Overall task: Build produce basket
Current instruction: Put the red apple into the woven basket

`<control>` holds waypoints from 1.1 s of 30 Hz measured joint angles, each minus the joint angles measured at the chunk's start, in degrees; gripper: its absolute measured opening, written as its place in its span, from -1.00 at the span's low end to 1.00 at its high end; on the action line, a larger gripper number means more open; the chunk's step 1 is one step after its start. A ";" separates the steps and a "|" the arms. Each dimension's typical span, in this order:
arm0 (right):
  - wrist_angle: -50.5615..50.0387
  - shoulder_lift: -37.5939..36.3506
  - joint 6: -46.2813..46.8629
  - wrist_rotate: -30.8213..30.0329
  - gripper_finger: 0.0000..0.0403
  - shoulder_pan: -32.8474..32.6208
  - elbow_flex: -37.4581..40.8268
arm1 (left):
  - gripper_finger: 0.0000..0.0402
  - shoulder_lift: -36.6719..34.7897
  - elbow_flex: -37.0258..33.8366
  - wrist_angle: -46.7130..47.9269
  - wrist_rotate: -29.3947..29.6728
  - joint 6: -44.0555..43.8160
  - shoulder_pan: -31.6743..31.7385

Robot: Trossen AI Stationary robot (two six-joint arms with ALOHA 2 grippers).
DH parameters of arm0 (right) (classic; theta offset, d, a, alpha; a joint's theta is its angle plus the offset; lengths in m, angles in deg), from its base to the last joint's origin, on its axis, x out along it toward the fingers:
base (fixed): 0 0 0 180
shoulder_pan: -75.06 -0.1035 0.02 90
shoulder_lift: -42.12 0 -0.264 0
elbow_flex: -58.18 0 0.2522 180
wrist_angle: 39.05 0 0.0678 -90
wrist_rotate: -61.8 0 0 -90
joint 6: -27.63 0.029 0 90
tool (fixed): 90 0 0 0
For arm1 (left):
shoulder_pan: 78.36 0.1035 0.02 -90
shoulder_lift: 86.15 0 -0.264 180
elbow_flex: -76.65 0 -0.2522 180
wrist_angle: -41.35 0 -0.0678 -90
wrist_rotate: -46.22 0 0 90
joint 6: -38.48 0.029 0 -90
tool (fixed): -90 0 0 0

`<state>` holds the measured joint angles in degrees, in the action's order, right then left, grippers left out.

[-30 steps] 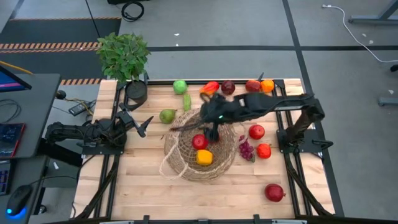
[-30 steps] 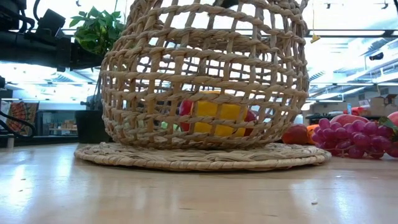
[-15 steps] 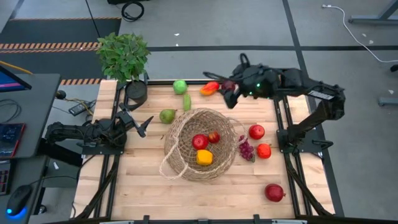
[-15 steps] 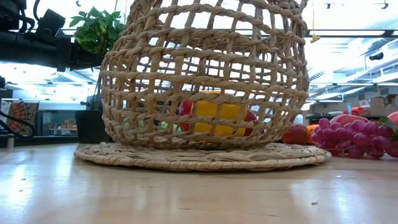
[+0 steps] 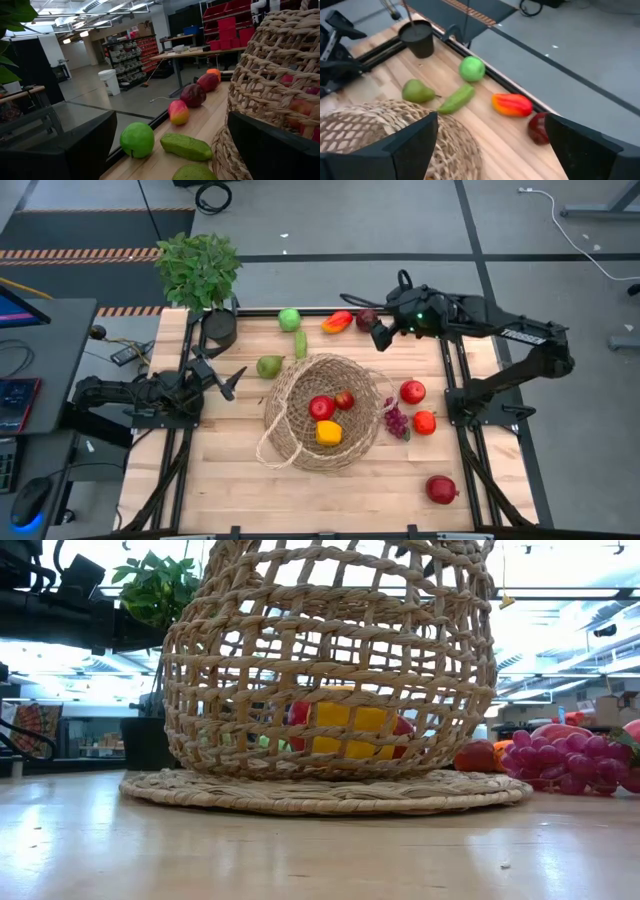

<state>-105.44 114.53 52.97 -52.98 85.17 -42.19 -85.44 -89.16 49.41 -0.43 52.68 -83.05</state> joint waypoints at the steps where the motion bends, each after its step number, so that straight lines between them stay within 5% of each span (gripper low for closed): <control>1: 3.61 -1.18 -0.60 1.13 0.81 1.15 3.25 | 0.93 0.00 0.00 0.00 0.00 0.00 0.00; 11: 23.78 -7.44 -5.67 17.19 0.73 19.31 23.77 | 0.93 0.00 0.00 0.00 -0.02 0.00 0.00; 17: 23.90 -3.25 -7.21 26.25 0.73 29.70 24.11 | 0.93 0.00 0.00 0.00 -0.02 -0.01 0.01; 33: 25.93 18.89 -13.68 27.32 0.90 35.01 18.81 | 0.93 0.00 0.00 0.00 -0.02 0.00 0.00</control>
<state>-79.52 133.42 39.29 -25.66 120.18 -23.38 -85.44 -89.16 49.41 -0.45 52.68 -83.04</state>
